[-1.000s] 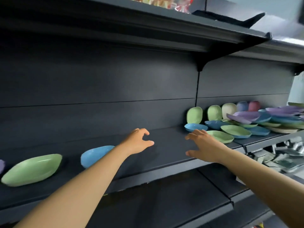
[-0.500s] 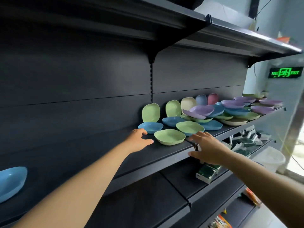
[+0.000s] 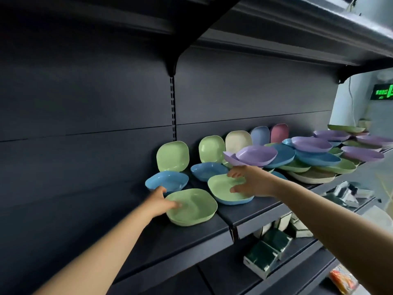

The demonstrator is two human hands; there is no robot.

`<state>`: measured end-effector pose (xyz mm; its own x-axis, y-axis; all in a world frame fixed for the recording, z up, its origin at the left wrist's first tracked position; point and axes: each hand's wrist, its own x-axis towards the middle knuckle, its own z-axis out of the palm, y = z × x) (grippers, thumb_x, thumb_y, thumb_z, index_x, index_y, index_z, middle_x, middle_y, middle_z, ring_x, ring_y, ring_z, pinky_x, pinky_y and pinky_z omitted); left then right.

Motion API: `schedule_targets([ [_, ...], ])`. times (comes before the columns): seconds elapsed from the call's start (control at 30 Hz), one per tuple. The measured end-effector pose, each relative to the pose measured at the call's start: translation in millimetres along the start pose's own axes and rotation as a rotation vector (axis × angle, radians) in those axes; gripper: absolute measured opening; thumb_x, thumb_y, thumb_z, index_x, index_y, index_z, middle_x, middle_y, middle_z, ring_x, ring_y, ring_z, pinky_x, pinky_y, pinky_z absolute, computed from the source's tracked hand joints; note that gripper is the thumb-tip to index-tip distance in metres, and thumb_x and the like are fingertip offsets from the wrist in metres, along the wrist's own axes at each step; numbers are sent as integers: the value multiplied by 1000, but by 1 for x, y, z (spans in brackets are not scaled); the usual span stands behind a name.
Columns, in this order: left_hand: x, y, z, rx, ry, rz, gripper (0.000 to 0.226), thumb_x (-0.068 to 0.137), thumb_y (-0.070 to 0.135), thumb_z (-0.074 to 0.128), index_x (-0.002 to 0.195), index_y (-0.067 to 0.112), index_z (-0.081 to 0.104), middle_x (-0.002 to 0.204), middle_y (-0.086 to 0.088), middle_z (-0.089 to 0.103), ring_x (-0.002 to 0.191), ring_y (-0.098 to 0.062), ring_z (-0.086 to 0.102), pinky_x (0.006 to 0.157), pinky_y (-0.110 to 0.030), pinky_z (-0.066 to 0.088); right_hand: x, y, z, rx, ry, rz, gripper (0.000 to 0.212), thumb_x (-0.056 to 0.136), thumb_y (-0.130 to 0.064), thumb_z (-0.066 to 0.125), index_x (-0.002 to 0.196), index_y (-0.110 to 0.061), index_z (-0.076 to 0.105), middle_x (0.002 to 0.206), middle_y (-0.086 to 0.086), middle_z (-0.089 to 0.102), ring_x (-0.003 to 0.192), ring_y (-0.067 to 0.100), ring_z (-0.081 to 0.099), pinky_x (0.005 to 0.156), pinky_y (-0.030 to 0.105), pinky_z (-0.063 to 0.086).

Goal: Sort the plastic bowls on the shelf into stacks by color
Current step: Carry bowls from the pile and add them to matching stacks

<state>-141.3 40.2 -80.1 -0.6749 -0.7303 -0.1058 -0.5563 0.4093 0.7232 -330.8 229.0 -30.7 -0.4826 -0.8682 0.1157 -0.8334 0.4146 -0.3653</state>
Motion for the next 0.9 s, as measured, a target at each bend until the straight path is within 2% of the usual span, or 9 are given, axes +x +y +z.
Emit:
schedule_targets([
  [0.13,16,-5,15,-66,66,-106,65,69,29,81,125,15,51,118,1,57,103,-15,56,85,-28,47,44,16,3,-39,-63,-110,40,82,-30,71,117,-16,58,113,-7,60,107,14,56,94,24,42],
  [0.23,22,-2,20,-62,96,-141,40,69,20,80,104,16,62,98,3,62,87,-12,59,67,-23,45,74,22,9,-125,-132,-216,26,85,-26,66,107,-15,57,102,-10,57,99,18,55,90,30,44],
  [0.33,21,-3,18,-81,109,-168,16,72,12,78,83,10,67,81,0,66,74,-12,61,61,-21,45,99,24,12,-175,-209,-293,43,88,-19,63,128,-17,50,127,-8,51,114,15,49,95,25,40],
  [0.4,19,-8,14,-112,135,-188,15,71,11,78,84,6,71,82,-3,69,78,-16,63,70,-25,46,111,22,10,-265,-235,-341,49,89,-19,61,136,-15,45,135,-2,47,104,11,43,81,19,34],
  [0.47,16,-13,10,-155,172,-206,14,70,11,78,83,7,73,82,-4,71,79,-17,64,74,-27,45,122,20,9,-347,-293,-357,47,90,-20,61,135,-13,47,123,-1,49,96,10,37,66,16,29],
  [0.6,11,-17,9,-243,229,-214,10,71,9,77,80,6,73,78,-6,71,75,-18,63,72,-28,43,142,17,17,-409,-365,-375,33,88,-23,61,117,-6,62,111,6,61,94,20,56,64,20,35],
  [0.67,9,-16,10,-269,254,-214,8,73,7,76,81,5,73,77,-5,71,74,-18,63,72,-28,44,147,17,21,-376,-369,-417,26,86,-19,62,102,1,66,90,9,59,75,19,49,51,15,31],
  [0.73,7,-14,12,-288,278,-213,7,74,5,74,81,5,73,76,-5,72,73,-19,64,72,-28,45,150,16,21,-327,-364,-445,23,82,-17,65,92,3,66,78,7,52,66,18,43,46,13,28],
  [0.9,7,-11,13,-322,315,-224,9,75,3,74,78,11,73,71,1,72,73,-17,66,67,-25,48,153,16,20,-265,-297,-511,5,77,-18,69,76,-15,66,64,-15,55,58,3,49,45,7,32],
])
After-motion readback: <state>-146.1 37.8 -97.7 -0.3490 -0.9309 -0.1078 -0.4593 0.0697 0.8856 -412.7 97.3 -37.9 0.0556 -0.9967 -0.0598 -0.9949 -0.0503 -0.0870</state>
